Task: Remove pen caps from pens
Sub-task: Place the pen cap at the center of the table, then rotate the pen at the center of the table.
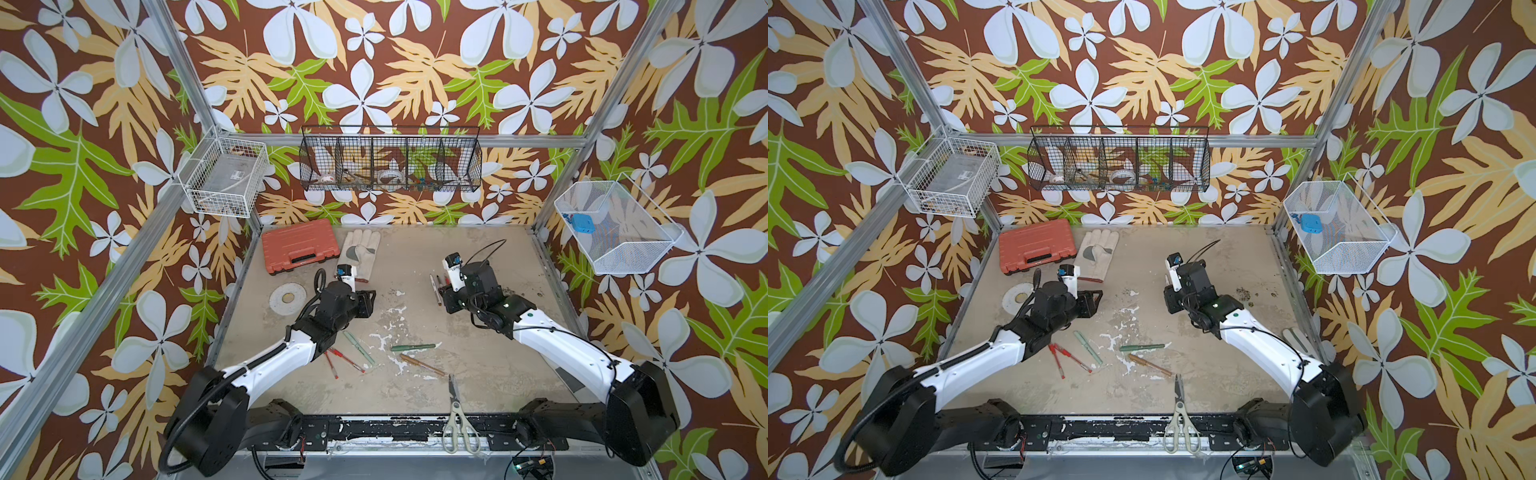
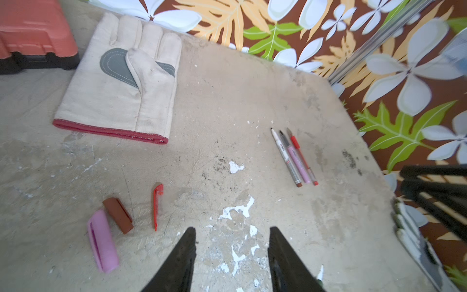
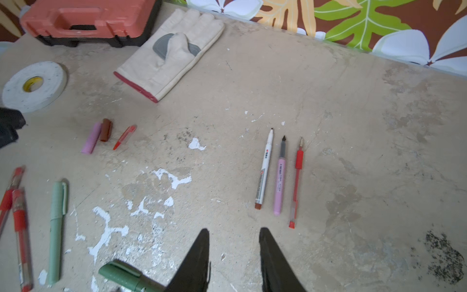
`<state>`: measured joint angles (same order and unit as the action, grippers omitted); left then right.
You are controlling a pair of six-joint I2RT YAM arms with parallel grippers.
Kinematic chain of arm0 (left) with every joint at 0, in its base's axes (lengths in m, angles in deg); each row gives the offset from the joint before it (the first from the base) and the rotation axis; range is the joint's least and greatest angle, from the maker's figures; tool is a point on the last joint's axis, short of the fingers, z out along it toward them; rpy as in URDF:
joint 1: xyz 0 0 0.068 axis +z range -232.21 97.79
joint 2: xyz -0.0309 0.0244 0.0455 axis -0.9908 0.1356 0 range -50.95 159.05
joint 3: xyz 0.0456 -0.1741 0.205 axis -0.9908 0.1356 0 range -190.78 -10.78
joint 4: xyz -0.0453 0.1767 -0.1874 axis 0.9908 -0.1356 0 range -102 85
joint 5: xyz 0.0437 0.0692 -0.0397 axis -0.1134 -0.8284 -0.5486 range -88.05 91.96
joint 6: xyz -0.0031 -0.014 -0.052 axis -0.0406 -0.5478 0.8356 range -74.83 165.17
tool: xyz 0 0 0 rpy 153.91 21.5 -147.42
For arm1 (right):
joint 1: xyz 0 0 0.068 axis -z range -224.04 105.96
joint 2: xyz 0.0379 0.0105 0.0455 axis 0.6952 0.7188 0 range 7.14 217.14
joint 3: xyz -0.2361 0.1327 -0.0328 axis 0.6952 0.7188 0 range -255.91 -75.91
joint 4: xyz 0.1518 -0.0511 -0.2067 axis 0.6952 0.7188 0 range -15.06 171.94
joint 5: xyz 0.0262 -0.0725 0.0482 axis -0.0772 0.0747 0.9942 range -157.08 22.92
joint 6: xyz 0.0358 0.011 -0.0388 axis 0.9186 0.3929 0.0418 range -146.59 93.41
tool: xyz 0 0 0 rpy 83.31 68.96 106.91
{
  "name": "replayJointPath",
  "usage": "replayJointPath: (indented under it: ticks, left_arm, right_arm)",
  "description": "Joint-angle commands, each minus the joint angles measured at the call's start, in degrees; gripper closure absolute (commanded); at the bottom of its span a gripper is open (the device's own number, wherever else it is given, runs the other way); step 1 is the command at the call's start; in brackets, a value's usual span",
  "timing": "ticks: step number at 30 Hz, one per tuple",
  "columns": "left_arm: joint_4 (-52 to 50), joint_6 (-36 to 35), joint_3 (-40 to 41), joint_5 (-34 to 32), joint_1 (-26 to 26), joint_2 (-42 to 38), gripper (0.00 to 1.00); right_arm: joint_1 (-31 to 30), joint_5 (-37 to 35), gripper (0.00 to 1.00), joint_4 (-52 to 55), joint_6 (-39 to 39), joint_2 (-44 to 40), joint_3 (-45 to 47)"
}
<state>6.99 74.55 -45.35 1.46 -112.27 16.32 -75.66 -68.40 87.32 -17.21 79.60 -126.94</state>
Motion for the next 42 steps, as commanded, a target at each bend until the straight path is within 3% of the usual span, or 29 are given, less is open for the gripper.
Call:
replayJointPath:
  ticks: [1,6,11,22,33,42]
  left_arm:
    - [-3.2,5.1,3.7,2.8,-0.2,-7.9,0.52]
    - [-9.9,7.8,7.9,4.4,-0.3,-18.2,0.51]
    - [-11.8,7.9,10.5,9.9,-0.3,-18.9,0.51]
    - [-8.1,8.0,13.1,13.2,-0.3,-16.3,0.51]
    - [-8.5,7.3,12.9,13.2,-0.3,-15.9,0.5]
    - [-8.1,7.1,13.0,13.4,-0.3,-14.7,0.5]
  right_arm:
    - [-3.4,2.6,0.66,-2.4,-0.2,-2.7,3.1]
    - [-12.9,0.3,0.68,-0.9,-0.4,-1.6,4.5]
    - [-17.2,2.4,0.73,0.8,-5.3,1.8,4.3]
    - [-17.5,8.3,0.7,2.3,-13.5,10.8,4.3]
    - [-17.5,8.2,0.62,2.0,-14.4,15.2,3.8]
    - [-17.4,7.8,0.62,2.7,-16.0,20.8,1.1]
